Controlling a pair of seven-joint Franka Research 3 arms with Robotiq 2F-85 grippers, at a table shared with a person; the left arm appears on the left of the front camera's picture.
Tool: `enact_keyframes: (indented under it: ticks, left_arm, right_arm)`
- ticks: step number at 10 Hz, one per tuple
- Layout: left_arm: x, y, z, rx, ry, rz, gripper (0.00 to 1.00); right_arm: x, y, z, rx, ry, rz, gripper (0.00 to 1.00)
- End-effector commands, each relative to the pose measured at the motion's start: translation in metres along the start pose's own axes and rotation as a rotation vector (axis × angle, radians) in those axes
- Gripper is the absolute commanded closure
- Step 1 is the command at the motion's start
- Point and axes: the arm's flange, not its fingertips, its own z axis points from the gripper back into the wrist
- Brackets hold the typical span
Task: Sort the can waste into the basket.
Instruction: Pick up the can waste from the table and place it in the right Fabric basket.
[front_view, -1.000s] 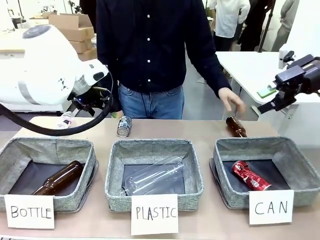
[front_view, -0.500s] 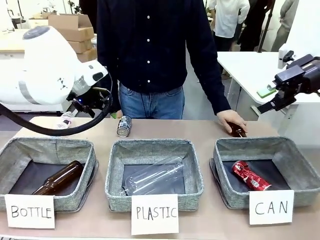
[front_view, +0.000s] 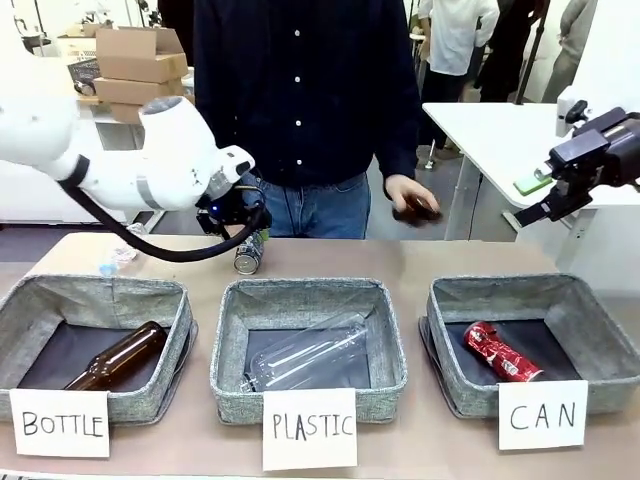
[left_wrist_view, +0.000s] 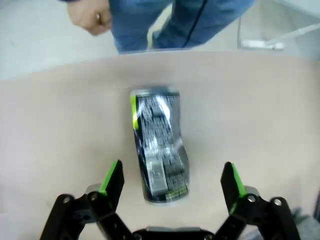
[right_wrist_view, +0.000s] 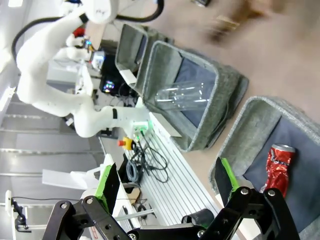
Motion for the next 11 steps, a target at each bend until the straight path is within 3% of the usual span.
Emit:
enact_keyframes:
  ticks: [1, 4, 5, 6, 7, 8, 9, 11]
  left_arm:
    - [0.027, -0.006, -0.033, 0.083, 0.056, 0.018, 0.00]
    - [0.029, -0.006, -0.058, 0.135, 0.075, 0.047, 0.00]
    - [0.026, -0.006, -0.060, 0.159, 0.075, 0.045, 0.60]
    - [0.024, -0.008, -0.061, 0.148, 0.080, 0.049, 0.60]
    - [0.022, -0.007, -0.061, 0.154, 0.078, 0.054, 1.00]
    - [0.022, -0.007, -0.062, 0.162, 0.076, 0.056, 0.62]
    - [0.022, -0.008, -0.061, 0.165, 0.075, 0.056, 1.00]
    - [0.021, -0.011, -0.059, 0.175, 0.065, 0.054, 1.00]
  right_arm:
    - [0.001, 0.000, 0.002, -0.006, 0.000, 0.007, 0.00]
    - [0.001, 0.000, 0.002, -0.006, 0.000, 0.007, 0.00]
    - [0.001, 0.000, 0.002, -0.006, 0.000, 0.007, 0.00]
    - [0.001, 0.000, 0.002, -0.006, 0.000, 0.007, 0.00]
    - [0.001, 0.000, 0.002, -0.006, 0.000, 0.007, 0.00]
    - [0.001, 0.000, 0.002, -0.006, 0.000, 0.007, 0.00]
    - [0.001, 0.000, 0.002, -0.006, 0.000, 0.007, 0.00]
    - [0.001, 0.000, 0.002, -0.006, 0.000, 0.007, 0.00]
